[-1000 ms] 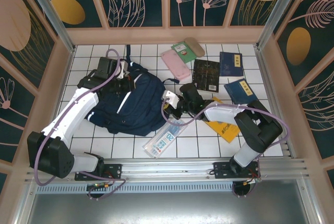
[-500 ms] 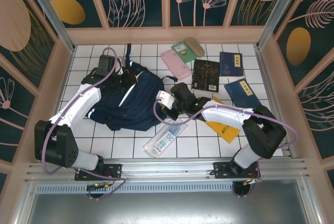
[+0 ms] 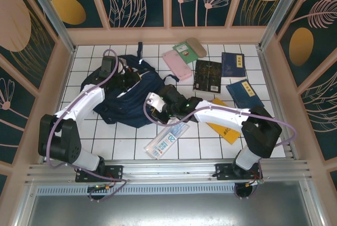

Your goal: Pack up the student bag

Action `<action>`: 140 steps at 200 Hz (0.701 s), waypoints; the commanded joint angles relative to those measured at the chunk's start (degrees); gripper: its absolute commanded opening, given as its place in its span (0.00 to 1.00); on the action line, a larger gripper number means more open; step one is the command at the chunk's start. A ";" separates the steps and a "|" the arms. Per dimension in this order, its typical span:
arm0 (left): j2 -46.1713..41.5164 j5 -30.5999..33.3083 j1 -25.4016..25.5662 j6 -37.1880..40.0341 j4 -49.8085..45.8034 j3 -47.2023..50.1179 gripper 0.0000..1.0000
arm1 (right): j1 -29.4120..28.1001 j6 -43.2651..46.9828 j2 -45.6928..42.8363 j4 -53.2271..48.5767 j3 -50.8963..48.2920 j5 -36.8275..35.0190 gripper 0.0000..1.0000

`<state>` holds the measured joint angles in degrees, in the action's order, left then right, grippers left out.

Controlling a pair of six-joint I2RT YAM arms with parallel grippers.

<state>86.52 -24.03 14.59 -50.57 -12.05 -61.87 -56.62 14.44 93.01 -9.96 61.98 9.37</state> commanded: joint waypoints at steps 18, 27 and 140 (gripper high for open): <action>1.23 -0.22 -0.15 -4.19 10.94 -1.40 0.00 | -2.93 -5.04 0.63 0.77 1.95 1.73 0.00; 0.96 0.57 -0.13 -4.08 10.90 -1.12 0.00 | -2.89 -5.03 0.72 0.07 2.07 0.49 0.00; -1.33 0.33 -0.13 -6.05 15.10 4.63 0.00 | 0.62 -17.85 15.70 -24.40 27.83 19.07 0.00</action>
<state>87.57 -23.33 14.46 -54.17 -4.01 -57.76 -54.41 -1.93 107.15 -28.75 85.41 20.97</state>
